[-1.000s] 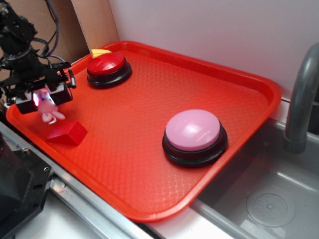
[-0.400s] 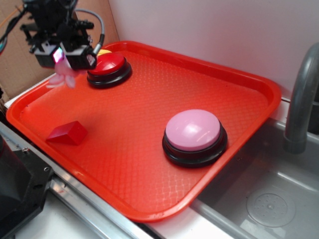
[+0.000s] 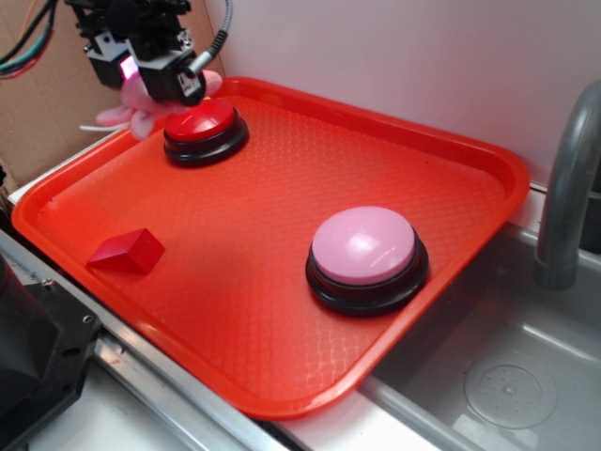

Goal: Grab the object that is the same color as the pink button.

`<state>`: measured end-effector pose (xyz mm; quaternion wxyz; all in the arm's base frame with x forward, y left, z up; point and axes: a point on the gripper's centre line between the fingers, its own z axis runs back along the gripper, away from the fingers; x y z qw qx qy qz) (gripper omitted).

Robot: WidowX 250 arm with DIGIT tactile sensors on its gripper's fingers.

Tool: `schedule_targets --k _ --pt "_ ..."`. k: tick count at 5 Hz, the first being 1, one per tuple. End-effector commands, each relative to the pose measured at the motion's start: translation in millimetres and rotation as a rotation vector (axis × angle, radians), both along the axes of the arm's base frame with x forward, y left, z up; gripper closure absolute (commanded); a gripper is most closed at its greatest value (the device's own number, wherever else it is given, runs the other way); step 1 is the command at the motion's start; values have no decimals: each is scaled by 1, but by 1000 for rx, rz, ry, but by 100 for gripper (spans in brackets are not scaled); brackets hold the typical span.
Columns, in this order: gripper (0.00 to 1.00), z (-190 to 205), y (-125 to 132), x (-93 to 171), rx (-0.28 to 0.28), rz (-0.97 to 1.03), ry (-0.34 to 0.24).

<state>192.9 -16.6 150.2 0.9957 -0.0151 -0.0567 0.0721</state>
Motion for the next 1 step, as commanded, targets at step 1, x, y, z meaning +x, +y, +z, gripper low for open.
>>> schedule_targets --k 1 --pt "100 17 -5 -13 -20 -104 -79"
